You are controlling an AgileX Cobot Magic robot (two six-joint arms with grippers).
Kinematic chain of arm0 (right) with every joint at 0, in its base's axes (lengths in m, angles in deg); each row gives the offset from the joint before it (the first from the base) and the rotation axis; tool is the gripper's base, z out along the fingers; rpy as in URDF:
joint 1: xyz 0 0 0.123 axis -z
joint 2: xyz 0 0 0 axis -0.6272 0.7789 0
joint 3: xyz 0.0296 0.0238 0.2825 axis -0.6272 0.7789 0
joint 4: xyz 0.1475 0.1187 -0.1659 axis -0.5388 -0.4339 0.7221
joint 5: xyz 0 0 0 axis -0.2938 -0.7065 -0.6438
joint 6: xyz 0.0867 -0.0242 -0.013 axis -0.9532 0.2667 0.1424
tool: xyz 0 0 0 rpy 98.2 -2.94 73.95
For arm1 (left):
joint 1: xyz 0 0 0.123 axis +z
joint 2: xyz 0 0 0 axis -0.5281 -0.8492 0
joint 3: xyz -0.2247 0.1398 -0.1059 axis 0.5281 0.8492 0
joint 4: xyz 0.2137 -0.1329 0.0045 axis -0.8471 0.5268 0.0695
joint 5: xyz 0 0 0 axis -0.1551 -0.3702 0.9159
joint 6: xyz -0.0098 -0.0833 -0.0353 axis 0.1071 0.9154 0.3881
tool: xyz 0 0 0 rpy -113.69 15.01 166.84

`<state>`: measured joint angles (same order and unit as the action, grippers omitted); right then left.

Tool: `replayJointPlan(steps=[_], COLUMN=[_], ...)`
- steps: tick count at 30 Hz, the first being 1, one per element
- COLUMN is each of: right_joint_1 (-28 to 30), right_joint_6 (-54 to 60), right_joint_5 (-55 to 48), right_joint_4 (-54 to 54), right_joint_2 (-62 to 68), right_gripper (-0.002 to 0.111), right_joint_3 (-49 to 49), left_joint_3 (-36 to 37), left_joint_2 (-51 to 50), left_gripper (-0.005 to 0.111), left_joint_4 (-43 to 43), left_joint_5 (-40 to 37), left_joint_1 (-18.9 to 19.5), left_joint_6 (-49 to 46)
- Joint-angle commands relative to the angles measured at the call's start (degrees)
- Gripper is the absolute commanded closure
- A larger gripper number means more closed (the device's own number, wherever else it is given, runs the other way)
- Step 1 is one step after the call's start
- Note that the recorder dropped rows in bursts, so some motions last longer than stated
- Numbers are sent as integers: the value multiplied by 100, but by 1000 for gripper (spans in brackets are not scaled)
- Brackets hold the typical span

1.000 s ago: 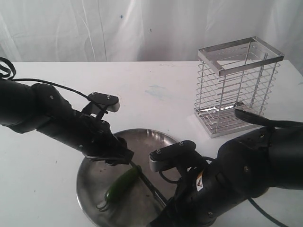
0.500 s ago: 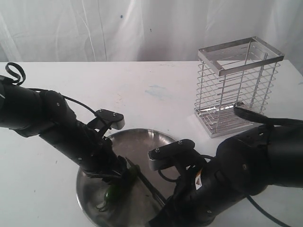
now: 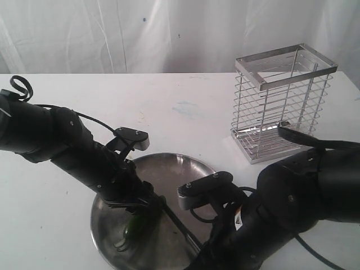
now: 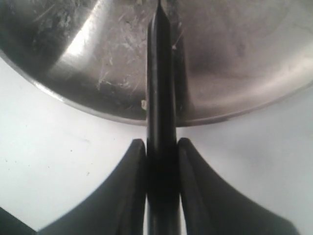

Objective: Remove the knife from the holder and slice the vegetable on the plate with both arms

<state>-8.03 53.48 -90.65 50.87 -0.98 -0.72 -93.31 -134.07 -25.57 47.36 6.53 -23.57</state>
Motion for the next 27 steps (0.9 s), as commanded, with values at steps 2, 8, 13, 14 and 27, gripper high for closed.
replayJointPlan(steps=[2,8,13,14,27], right_joint_1=[-8,-8,-8,-8,-8], right_joint_6=[36,18,-25,-23,-165], right_joint_5=[-280,-410,-625,-705,-1296], right_joint_4=[97,255,453,498,988], right_joint_2=[1,1,41,83,884], right_gripper=[108,108,108,108,108], right_joint_3=[-25,-41,-407,-491,-1402], left_joint_3=[100,100,100,100,100], left_joint_2=[-220,-220,-220,-220,-220], left_gripper=[48,48,48,48,48], left_joint_4=[-171,-171,-134,-135,-124], left_joint_5=[125,125,123,108,-18], left_joint_1=[1,1,1,1,1], left_joint_6=[51,51,51,51,51])
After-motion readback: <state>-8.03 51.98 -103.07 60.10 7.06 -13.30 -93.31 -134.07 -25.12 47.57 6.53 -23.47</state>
